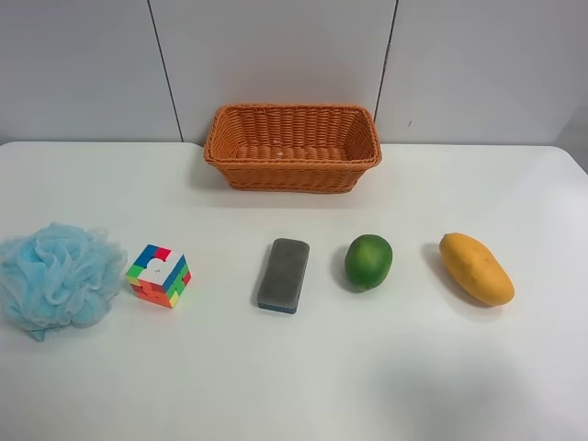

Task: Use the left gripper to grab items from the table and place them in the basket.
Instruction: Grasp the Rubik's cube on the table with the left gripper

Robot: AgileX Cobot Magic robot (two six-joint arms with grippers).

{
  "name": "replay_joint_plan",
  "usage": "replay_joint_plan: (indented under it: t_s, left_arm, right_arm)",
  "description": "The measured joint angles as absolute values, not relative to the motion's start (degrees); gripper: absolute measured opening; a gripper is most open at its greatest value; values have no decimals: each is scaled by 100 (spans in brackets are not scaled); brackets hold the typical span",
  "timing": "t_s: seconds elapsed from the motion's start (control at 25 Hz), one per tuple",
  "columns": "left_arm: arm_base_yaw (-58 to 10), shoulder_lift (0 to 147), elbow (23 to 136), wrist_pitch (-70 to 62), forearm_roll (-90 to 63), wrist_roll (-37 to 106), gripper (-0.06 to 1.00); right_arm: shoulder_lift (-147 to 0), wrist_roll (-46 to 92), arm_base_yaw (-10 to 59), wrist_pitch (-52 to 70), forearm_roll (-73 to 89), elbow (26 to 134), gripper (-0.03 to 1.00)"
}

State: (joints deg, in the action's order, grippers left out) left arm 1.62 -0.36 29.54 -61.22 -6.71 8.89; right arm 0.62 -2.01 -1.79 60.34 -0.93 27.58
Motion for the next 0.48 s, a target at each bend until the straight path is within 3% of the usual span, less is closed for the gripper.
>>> replay_joint_plan:
  t_s: [0.48]
  left_arm:
    - [162, -36, 2954, -6122, -671, 889, 99]
  right_arm:
    - [62, -201, -179, 6034, -93, 2758, 99]
